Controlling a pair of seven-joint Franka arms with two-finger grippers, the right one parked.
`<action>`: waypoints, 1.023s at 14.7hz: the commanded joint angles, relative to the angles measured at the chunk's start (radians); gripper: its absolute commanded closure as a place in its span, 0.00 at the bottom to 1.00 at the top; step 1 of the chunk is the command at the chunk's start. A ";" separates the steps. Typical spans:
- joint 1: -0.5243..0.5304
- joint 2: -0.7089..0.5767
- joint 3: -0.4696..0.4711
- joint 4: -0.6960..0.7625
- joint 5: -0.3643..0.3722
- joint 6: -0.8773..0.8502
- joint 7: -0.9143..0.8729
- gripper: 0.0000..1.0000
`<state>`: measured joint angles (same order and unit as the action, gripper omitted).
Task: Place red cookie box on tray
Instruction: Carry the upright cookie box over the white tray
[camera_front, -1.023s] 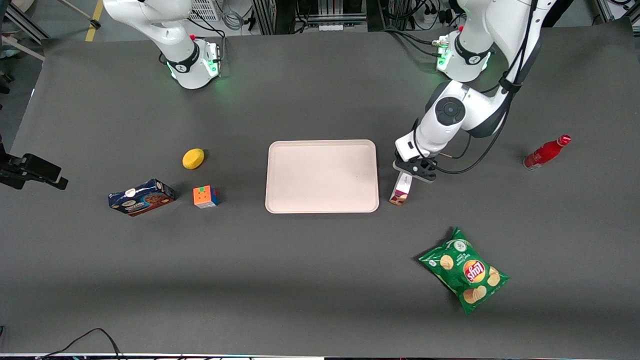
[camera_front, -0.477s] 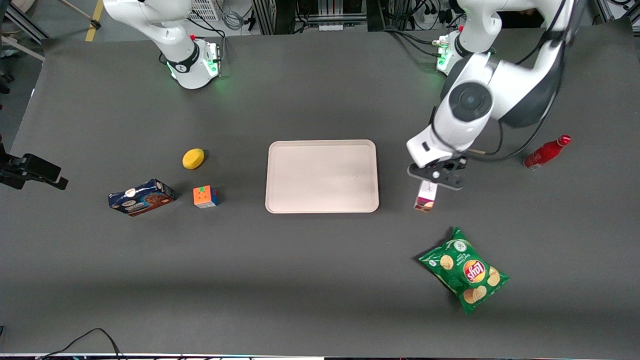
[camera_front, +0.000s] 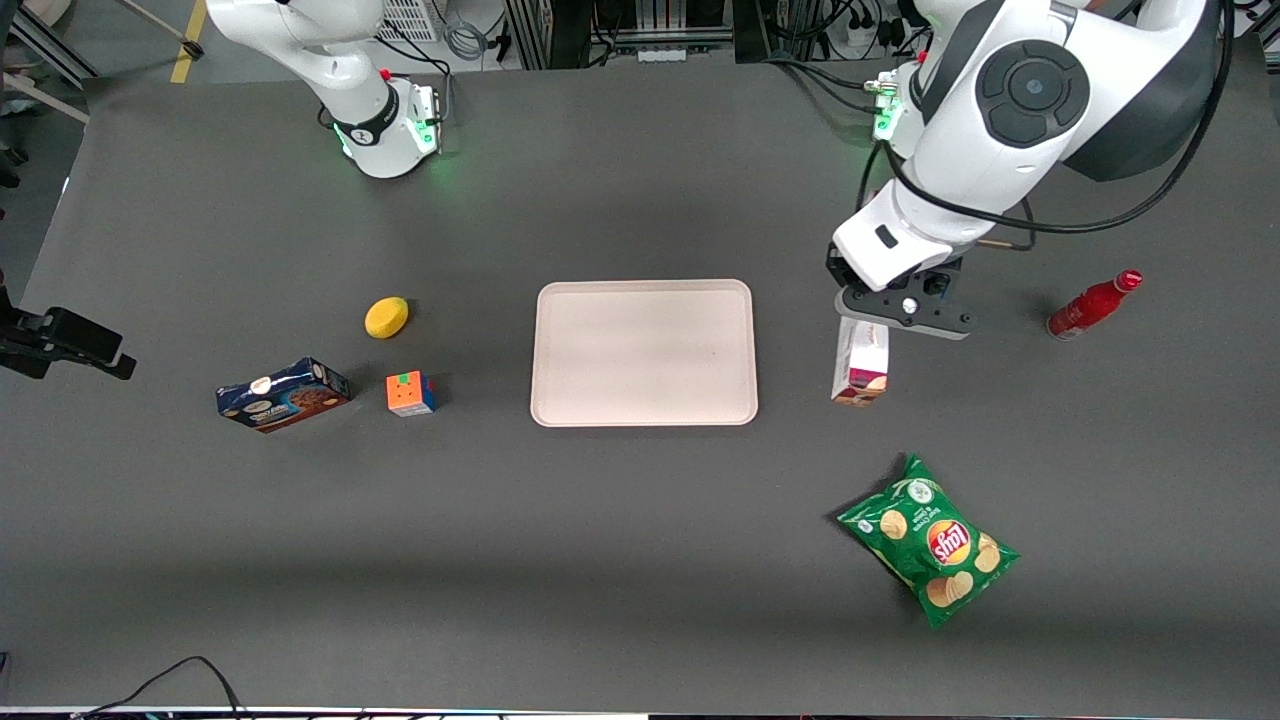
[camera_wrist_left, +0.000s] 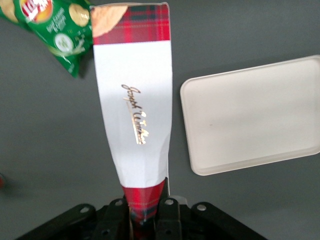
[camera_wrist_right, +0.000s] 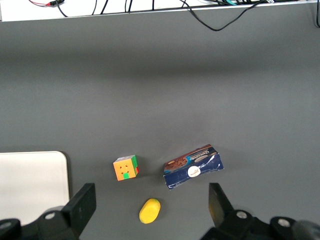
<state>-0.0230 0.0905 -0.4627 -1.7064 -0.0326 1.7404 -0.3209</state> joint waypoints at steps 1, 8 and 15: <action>-0.009 0.009 -0.094 0.005 -0.044 -0.002 -0.295 0.83; -0.015 0.009 -0.328 -0.349 0.054 0.436 -0.608 0.82; -0.023 0.220 -0.344 -0.414 0.363 0.610 -0.785 0.81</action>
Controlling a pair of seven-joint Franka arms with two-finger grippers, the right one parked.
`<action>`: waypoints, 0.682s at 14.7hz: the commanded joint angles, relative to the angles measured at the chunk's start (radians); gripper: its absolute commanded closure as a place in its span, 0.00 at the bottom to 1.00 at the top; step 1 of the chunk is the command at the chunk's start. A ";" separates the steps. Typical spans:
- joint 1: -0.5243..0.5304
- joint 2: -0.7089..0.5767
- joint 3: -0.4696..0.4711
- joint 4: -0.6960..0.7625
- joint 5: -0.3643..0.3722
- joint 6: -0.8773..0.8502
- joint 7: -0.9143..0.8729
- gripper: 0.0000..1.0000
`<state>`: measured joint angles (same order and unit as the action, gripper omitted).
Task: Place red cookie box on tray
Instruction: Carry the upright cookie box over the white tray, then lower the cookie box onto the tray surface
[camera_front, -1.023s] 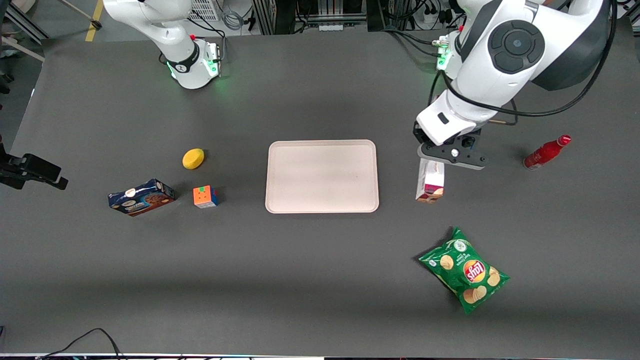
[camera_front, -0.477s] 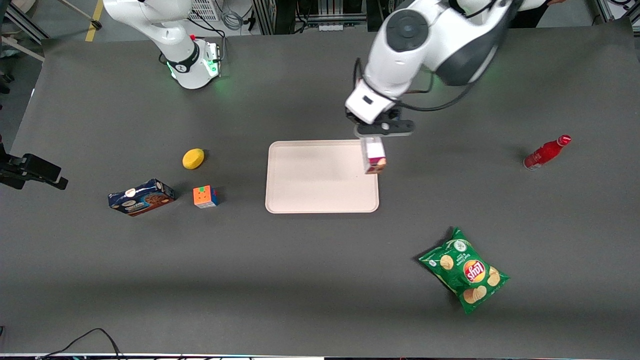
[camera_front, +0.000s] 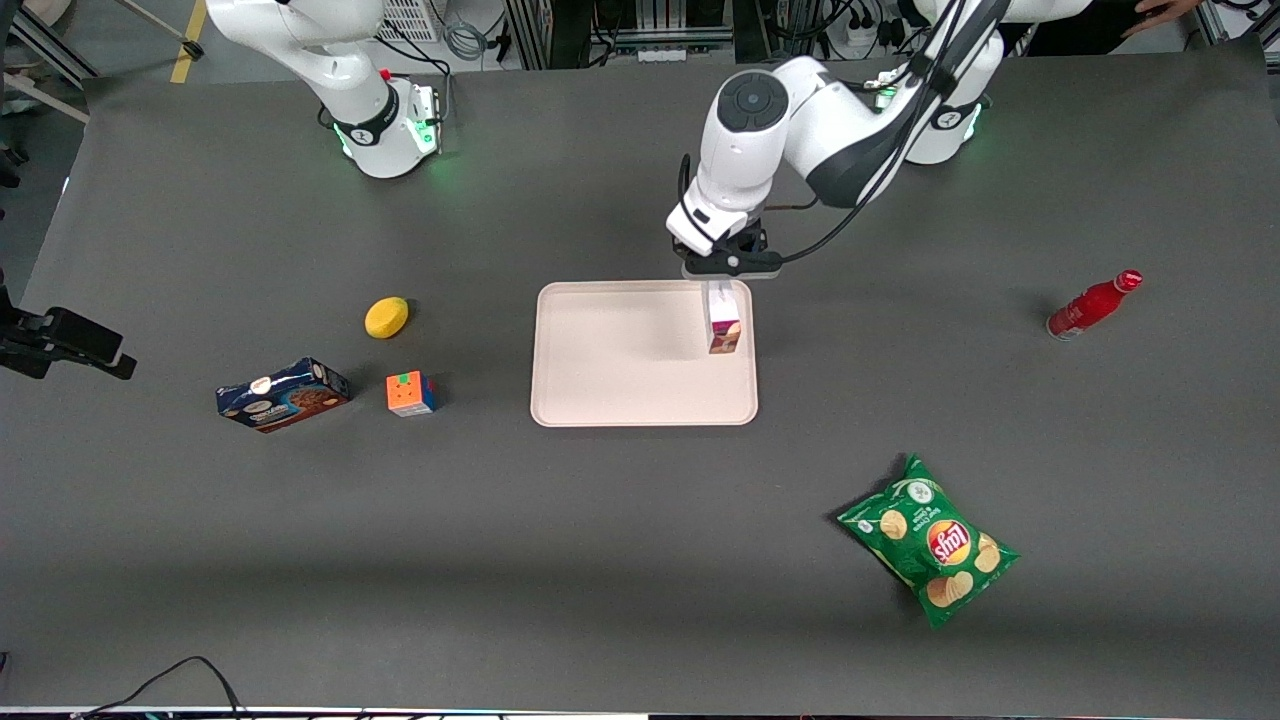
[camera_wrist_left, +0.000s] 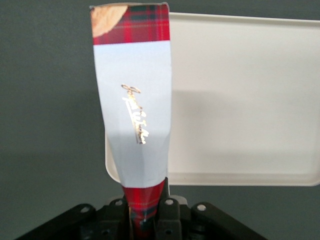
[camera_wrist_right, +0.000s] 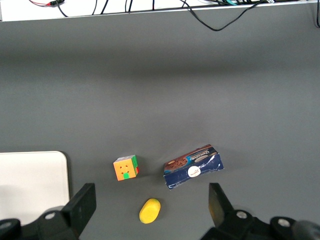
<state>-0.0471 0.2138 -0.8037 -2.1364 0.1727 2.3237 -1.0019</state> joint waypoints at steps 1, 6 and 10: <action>0.001 0.130 -0.003 0.021 0.221 0.042 -0.147 0.81; 0.003 0.240 0.009 0.095 0.300 0.051 -0.181 0.81; 0.003 0.302 0.038 0.139 0.378 0.046 -0.182 0.81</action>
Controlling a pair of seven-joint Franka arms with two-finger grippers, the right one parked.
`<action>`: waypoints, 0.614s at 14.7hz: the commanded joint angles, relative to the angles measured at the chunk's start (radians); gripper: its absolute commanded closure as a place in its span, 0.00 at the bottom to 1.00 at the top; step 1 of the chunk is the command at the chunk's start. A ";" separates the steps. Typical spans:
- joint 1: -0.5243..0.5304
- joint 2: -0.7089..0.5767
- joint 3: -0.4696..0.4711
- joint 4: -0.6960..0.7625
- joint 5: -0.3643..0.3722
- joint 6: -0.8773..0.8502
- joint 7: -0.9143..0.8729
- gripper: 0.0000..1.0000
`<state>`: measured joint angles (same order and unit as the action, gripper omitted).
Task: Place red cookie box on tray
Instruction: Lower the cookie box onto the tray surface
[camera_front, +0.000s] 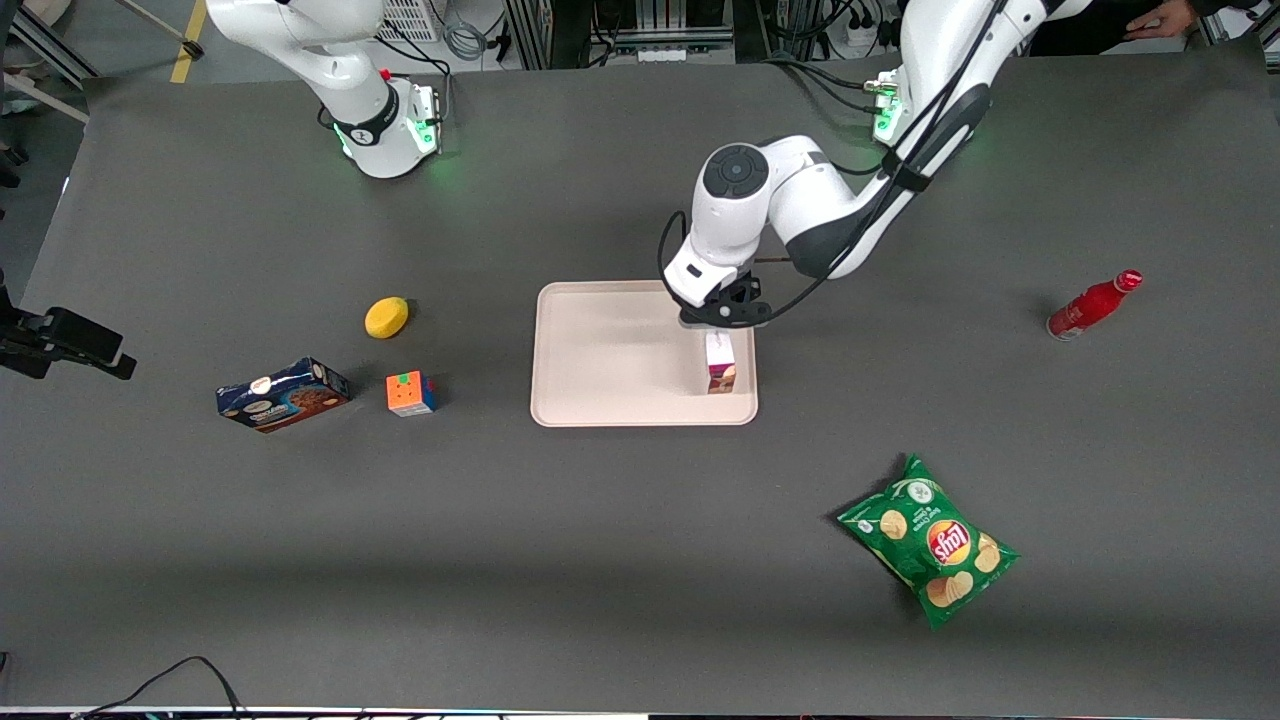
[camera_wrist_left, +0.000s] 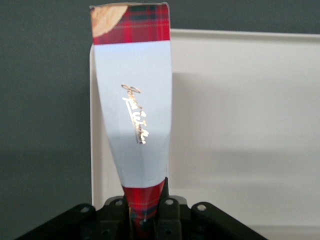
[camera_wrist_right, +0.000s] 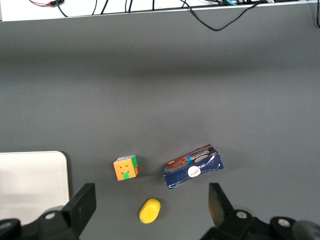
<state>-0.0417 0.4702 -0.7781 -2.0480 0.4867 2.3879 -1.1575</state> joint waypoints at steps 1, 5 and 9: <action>-0.004 0.056 0.026 0.060 0.081 -0.013 -0.027 0.81; -0.004 0.097 0.043 0.071 0.142 -0.009 -0.057 0.81; -0.010 0.139 0.042 0.071 0.188 -0.003 -0.111 0.76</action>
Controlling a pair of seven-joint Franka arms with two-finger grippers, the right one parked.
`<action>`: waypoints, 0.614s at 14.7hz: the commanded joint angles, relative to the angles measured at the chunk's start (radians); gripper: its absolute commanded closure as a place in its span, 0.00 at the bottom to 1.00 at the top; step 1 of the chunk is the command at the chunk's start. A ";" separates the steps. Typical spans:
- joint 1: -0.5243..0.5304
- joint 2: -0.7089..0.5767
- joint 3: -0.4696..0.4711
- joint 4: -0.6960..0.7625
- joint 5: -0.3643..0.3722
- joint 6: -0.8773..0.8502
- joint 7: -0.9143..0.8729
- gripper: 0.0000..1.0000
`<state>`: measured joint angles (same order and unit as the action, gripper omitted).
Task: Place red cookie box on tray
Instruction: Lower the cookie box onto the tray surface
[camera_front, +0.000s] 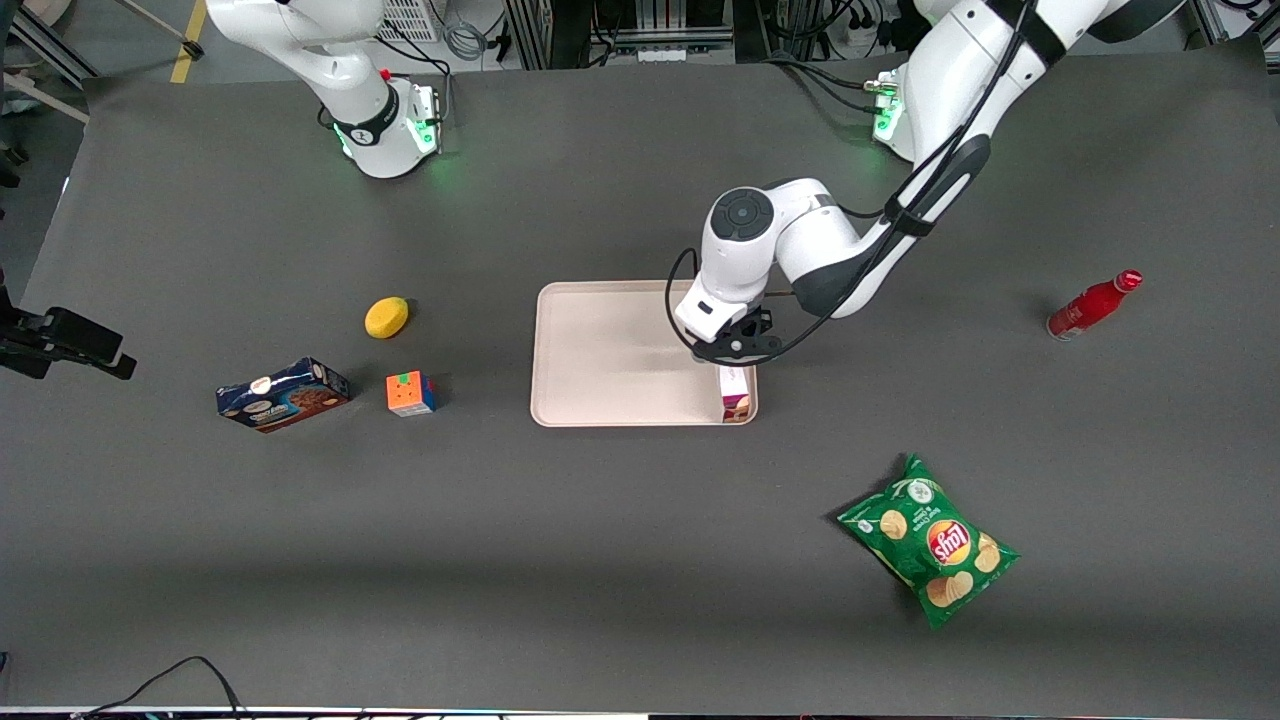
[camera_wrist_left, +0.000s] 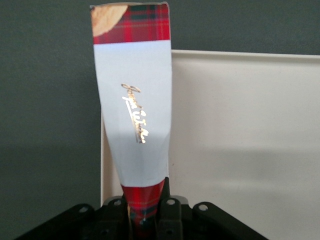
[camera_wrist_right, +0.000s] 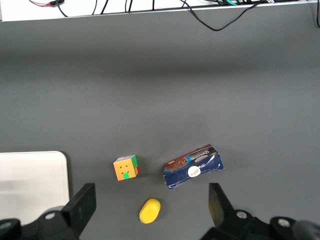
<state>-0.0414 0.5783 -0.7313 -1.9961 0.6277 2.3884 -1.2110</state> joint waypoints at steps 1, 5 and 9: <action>-0.011 0.034 -0.005 0.019 0.049 -0.003 -0.058 0.74; -0.011 0.038 -0.005 0.022 0.049 0.005 -0.059 0.00; -0.009 0.038 -0.005 0.039 0.049 0.002 -0.048 0.00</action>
<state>-0.0452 0.6099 -0.7342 -1.9843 0.6519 2.3927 -1.2383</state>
